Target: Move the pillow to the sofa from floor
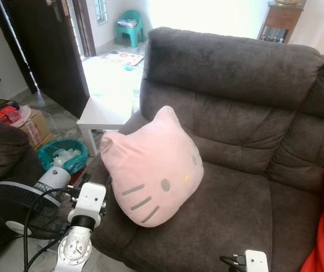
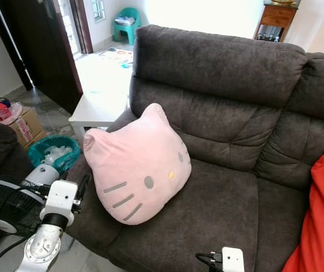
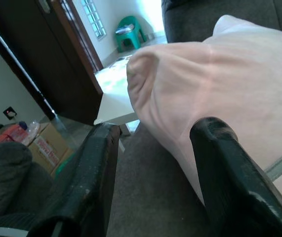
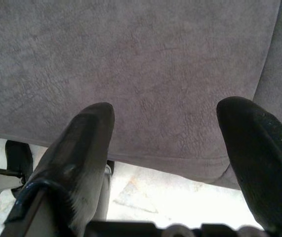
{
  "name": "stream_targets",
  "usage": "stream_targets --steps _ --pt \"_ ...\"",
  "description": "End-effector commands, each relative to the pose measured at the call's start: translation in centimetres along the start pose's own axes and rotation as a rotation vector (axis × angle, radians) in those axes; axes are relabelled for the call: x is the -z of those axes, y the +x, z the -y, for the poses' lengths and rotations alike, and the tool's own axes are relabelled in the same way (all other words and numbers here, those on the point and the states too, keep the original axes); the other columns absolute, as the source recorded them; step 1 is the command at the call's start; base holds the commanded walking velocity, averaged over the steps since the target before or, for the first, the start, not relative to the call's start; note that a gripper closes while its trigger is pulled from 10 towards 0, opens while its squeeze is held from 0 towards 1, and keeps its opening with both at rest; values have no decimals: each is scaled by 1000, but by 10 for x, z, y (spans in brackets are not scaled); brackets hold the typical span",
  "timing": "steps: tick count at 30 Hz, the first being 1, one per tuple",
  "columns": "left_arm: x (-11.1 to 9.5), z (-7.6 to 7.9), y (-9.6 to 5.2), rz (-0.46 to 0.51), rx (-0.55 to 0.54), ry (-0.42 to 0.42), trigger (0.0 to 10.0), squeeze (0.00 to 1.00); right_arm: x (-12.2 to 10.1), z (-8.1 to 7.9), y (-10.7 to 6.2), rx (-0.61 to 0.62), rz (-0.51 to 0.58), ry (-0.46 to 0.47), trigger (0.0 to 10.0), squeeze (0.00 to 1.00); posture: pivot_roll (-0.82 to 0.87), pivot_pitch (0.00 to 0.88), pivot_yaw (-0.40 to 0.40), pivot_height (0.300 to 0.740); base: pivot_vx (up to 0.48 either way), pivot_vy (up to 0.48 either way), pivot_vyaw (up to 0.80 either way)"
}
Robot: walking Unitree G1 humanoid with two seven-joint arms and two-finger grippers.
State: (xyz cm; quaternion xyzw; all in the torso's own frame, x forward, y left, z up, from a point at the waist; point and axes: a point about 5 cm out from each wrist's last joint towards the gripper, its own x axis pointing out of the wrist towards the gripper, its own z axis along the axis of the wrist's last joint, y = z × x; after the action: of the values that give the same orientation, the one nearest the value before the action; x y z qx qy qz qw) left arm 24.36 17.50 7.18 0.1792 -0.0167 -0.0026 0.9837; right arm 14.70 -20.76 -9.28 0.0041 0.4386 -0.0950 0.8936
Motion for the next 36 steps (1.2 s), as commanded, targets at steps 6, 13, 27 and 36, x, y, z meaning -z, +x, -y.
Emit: stream_targets --steps 6,13,27,36 --pt "-4 8 1 30 12 -30 10000 0 -3 4 0 25 25 34 10000 0 104 0 -39 740 0 0 0" --pt "-5 8 2 31 8 -39 10000 0 3 2 -2 33 18 44 10000 0 107 0 -38 740 0 0 0" --pt "-8 7 9 39 14 -47 10000 0 1 -1 -1 31 16 51 10000 0 90 0 -26 740 0 0 0" --pt "-7 7 11 30 12 -69 10000 0 -1 -2 0 16 16 23 10000 0 85 0 -22 740 0 0 0"
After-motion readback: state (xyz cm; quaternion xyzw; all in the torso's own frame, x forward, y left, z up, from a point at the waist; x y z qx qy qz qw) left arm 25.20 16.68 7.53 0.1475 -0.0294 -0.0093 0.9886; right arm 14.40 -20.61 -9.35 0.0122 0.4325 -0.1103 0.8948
